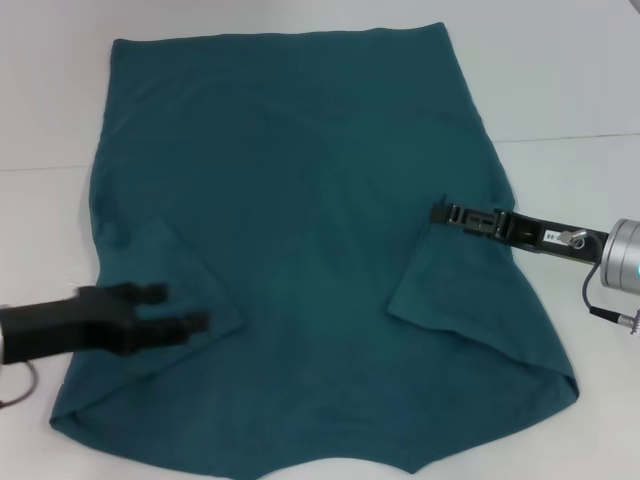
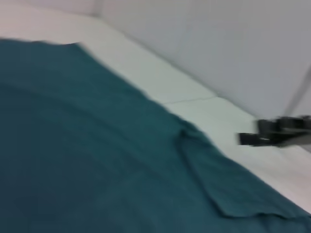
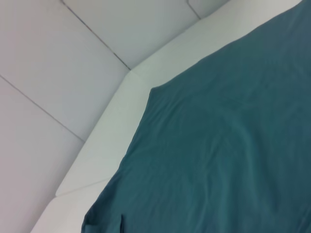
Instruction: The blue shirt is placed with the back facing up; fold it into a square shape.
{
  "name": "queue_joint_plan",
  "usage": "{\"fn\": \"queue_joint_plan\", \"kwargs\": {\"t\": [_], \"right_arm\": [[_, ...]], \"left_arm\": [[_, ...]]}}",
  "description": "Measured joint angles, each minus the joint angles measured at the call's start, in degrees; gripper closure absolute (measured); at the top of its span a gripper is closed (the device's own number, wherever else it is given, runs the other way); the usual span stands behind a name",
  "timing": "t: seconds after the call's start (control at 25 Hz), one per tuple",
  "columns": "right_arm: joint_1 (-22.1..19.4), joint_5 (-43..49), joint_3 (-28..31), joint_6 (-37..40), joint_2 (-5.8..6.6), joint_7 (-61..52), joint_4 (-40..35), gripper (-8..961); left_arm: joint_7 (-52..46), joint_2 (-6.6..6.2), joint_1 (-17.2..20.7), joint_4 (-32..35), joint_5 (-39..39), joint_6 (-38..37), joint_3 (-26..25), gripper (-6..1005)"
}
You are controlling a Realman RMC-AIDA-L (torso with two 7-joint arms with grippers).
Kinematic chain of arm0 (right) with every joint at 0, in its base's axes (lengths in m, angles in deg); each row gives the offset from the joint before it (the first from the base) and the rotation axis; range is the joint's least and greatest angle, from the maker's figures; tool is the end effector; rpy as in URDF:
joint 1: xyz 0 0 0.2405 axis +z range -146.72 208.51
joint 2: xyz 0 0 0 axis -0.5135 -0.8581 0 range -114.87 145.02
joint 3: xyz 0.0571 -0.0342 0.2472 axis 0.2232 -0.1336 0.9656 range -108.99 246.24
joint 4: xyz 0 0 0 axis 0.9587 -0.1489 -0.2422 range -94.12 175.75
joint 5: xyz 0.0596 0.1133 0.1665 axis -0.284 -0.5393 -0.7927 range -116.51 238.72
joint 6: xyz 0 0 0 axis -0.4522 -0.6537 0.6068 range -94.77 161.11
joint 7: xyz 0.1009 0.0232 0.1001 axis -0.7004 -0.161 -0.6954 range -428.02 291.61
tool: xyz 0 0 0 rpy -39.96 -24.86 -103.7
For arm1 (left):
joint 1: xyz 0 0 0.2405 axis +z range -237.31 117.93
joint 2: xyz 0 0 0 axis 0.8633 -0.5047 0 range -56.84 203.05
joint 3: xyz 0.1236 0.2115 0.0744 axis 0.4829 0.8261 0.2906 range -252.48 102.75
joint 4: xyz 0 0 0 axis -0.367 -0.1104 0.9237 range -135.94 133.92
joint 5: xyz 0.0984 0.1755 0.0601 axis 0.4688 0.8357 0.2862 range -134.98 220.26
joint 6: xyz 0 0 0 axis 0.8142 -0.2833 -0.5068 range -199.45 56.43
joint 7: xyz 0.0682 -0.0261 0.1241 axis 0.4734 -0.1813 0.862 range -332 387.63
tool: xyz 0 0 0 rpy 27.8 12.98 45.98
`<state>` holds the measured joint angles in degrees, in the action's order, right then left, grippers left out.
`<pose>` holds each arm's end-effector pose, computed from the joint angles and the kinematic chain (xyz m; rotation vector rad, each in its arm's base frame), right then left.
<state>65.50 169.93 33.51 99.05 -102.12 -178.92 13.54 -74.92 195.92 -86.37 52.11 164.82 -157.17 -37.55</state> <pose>0.2904 0.3836 0.0040 -2.0916 1.4976 0.8368 -0.2733 0.3344 0.0223 -2.5232 -1.0318 -0.5631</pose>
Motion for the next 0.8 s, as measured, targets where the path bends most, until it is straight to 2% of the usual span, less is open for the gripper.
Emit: {"fn": "queue_joint_plan", "kwargs": {"t": [0.12, 0.4, 0.8], "right_arm": [[-0.1, 0.0, 0.3, 0.1, 0.32, 0.0, 0.0, 35], [-0.7, 0.0, 0.8, 0.3, 1.17, 0.0, 0.0, 38], [-1.2, 0.0, 1.0, 0.5, 1.94, -0.4, 0.0, 44]], "left_arm": [[-3.6, -0.55, 0.0, 0.4, 1.9, 0.0, -2.0, 93], [-10.2, -1.66, 0.4, 0.7, 8.1, -0.8, -8.6, 88], [-13.2, -1.79, 1.6, 0.9, 15.8, -0.5, -12.1, 89]]}}
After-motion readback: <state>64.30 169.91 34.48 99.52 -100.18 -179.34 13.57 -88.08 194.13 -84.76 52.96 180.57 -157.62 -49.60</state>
